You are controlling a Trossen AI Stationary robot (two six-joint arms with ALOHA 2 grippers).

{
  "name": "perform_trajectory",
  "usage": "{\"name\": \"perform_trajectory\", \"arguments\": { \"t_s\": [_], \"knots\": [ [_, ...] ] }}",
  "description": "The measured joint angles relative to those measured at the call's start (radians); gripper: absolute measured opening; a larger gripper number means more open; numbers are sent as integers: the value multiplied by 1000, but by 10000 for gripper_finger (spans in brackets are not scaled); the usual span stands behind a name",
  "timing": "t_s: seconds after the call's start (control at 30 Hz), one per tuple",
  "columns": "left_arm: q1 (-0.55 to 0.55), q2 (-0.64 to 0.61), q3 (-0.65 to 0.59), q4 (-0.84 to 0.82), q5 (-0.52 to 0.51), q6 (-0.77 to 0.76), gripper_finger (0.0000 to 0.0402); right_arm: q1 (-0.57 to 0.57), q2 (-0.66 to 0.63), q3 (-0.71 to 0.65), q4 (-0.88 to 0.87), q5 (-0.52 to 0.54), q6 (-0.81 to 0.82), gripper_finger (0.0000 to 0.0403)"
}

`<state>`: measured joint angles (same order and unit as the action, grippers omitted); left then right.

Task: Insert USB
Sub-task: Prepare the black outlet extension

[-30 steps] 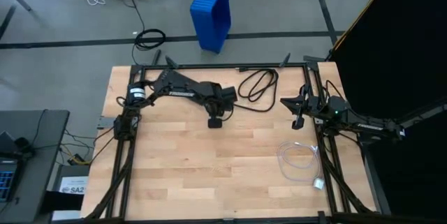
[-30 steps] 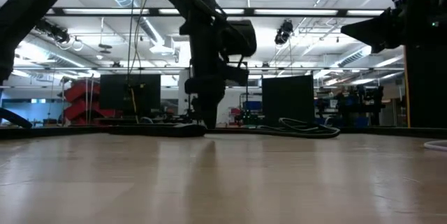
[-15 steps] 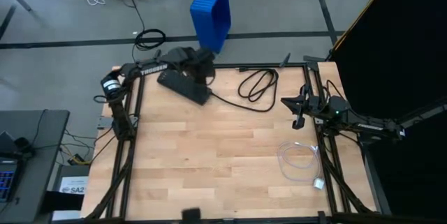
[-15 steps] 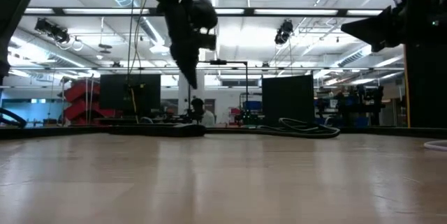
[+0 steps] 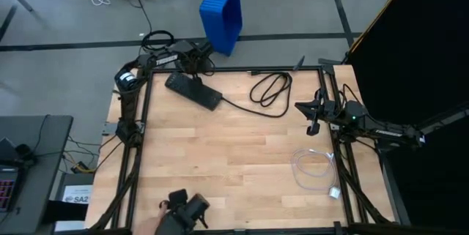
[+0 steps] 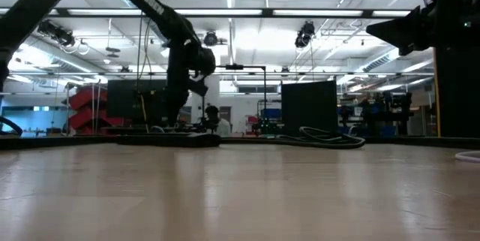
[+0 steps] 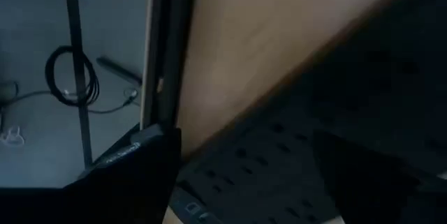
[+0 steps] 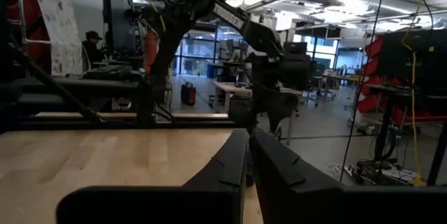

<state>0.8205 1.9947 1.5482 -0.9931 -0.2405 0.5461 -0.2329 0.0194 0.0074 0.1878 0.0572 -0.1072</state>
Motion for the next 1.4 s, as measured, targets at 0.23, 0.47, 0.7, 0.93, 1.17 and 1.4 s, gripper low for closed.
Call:
{"name": "perform_trajectory", "arguments": {
  "t_s": [0.23, 0.47, 0.7, 0.93, 1.17, 1.4],
  "knots": [
    [83, 7, 0, 10, 10, -121, 208, 0, 0, 0, 0, 0, 0, 6],
    [156, 7, -3, -60, 74, -319, 117, 0, 0, 0, 0, 0, 0, 3],
    [162, -2, -92, 4, 105, -372, 73, 0, 0, 0, -1, 0, 0, 2],
    [147, -4, -154, -22, 121, -542, 36, 0, 0, 0, -1, 0, 0, 6],
    [9, 3, -160, -142, 106, -754, 2, 0, 0, 0, -1, 0, 0, 1],
    [-231, 6, -164, -217, 131, -860, 1, 0, 0, 0, -1, 0, 0, 4]
  ]
}}
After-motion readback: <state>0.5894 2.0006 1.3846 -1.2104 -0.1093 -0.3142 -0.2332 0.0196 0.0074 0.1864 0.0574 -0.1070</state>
